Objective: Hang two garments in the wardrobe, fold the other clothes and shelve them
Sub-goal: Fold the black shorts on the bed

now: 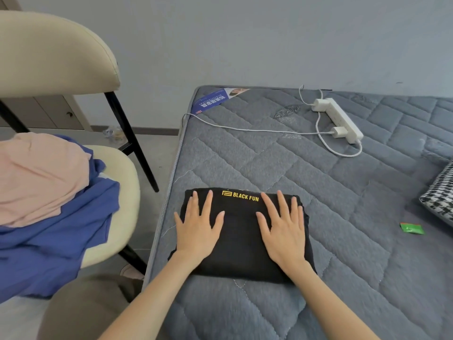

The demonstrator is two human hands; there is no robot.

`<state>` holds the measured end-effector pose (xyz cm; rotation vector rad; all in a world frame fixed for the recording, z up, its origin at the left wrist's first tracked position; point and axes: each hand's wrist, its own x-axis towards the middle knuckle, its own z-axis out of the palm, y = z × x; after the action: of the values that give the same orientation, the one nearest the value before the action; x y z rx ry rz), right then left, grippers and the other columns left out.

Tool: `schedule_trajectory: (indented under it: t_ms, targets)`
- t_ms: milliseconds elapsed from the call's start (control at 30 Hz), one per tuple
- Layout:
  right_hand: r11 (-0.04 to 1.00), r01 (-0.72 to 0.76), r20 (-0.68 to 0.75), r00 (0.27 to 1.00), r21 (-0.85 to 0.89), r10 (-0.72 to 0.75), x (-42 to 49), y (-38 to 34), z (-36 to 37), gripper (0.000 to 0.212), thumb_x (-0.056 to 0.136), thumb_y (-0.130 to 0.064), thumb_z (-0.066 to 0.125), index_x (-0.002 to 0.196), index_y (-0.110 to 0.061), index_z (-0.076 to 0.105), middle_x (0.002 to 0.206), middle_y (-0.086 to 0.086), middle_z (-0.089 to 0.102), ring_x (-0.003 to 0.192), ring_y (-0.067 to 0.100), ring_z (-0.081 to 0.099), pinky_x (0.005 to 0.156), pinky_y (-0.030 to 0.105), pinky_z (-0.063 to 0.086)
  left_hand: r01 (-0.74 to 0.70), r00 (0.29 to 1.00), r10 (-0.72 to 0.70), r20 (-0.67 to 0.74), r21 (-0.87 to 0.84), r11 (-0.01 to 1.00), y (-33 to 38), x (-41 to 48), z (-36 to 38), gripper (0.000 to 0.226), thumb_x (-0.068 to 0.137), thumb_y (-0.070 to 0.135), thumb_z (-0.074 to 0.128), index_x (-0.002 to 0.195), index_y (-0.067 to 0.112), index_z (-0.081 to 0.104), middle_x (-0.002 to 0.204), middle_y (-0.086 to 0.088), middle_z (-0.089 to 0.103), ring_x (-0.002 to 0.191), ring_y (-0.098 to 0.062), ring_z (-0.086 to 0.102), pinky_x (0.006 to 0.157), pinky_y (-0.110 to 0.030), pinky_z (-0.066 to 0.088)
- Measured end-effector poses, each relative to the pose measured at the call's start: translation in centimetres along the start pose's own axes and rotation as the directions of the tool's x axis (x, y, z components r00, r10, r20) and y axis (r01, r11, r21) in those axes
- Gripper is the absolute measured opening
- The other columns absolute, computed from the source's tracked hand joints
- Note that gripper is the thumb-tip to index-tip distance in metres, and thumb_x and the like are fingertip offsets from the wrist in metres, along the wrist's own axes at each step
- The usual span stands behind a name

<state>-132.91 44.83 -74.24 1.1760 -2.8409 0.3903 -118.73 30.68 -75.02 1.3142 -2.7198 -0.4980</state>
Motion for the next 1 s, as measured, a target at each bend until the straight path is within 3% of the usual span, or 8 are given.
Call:
schedule_trajectory:
  t_ms: [133,367,500,567,667,867,1000]
  targets:
    - [0.977,-0.175,0.038,0.984,0.121,0.171,-0.3,0.3,0.0,0.057,0.094,-0.06,0.021,0.148,-0.043,0.019,0.16,-0.001,0.011,0.147,0.029,0.004,0.117,0.051,0.011,0.03,1.0,-0.03,0.003,-0.125,0.992,-1.0,-0.3,0.0,0.059,0.1,0.047,0.017,0.152,0.026,0.0,0.16,0.001,-0.005,0.147,-0.015,-0.004,0.119,-0.046,0.005]
    - [0.914,-0.277,0.16,0.958,0.297,0.238,-1.0,1.3,-1.6,0.055,0.098,-0.053,0.028,0.149,-0.043,0.014,0.161,0.002,0.0,0.142,0.034,0.014,0.111,0.05,0.026,0.127,0.989,-0.146,-0.032,-0.33,0.935,-1.6,-2.1,-1.3,0.051,0.103,0.033,0.026,0.15,0.012,0.022,0.156,-0.004,0.023,0.142,-0.026,0.022,0.114,-0.038,0.019]
    - [0.814,-0.413,0.263,0.907,0.408,0.329,-2.3,2.2,-2.5,0.054,0.098,-0.052,0.032,0.148,-0.046,0.013,0.158,0.011,0.012,0.14,0.037,0.015,0.11,0.051,0.025,0.225,0.969,-0.247,-0.009,-0.38,0.897,-1.9,-4.0,-2.1,0.06,0.1,0.039,0.034,0.152,0.017,0.011,0.144,-0.016,0.036,0.132,-0.034,0.032,0.106,-0.042,0.03]
    - [0.782,-0.448,0.307,0.889,0.434,0.339,-2.8,2.3,-2.8,0.056,0.097,-0.055,0.033,0.148,-0.048,0.011,0.149,0.017,0.026,0.134,0.038,0.03,0.107,0.049,0.031,0.286,0.956,-0.288,0.053,-0.39,0.876,-1.9,-4.3,-2.4,0.063,0.099,0.044,0.033,0.152,0.019,0.009,0.143,-0.018,0.035,0.13,-0.034,0.036,0.102,-0.043,0.034]
    - [0.788,-0.443,0.332,0.888,0.428,0.318,-2.8,2.3,-3.4,0.062,0.093,-0.061,0.035,0.149,-0.047,0.01,0.136,0.016,0.043,0.114,0.033,0.053,0.089,0.038,0.043,0.292,0.956,-0.271,0.11,-0.389,0.874,-1.8,-4.4,-2.7,0.069,0.097,0.052,0.034,0.152,0.018,0.01,0.149,-0.013,0.034,0.133,-0.033,0.039,0.103,-0.045,0.037]
    - [0.713,-0.393,0.261,0.919,0.58,0.294,-3.1,2.6,-3.4,0.063,0.092,-0.055,0.05,0.147,-0.042,0.024,0.14,-0.004,0.051,0.12,0.023,0.054,0.098,0.036,0.045,0.257,0.966,-0.229,0.116,-0.455,0.853,-2.3,-4.4,-2.7,0.068,0.093,0.057,0.042,0.148,0.022,0.025,0.144,0.001,0.046,0.13,-0.026,0.045,0.104,-0.042,0.039]
    - [0.638,-0.322,0.152,0.939,0.7,0.307,-2.7,2.4,-3.5,0.059,0.087,-0.045,0.064,0.141,-0.038,0.041,0.136,-0.008,0.054,0.12,0.012,0.052,0.093,0.02,0.039,0.184,0.98,-0.195,0.037,-0.537,0.823,-2.3,-3.8,-3.0,0.064,0.091,0.051,0.05,0.146,0.024,0.033,0.142,0.003,0.049,0.129,-0.024,0.046,0.104,-0.039,0.039]
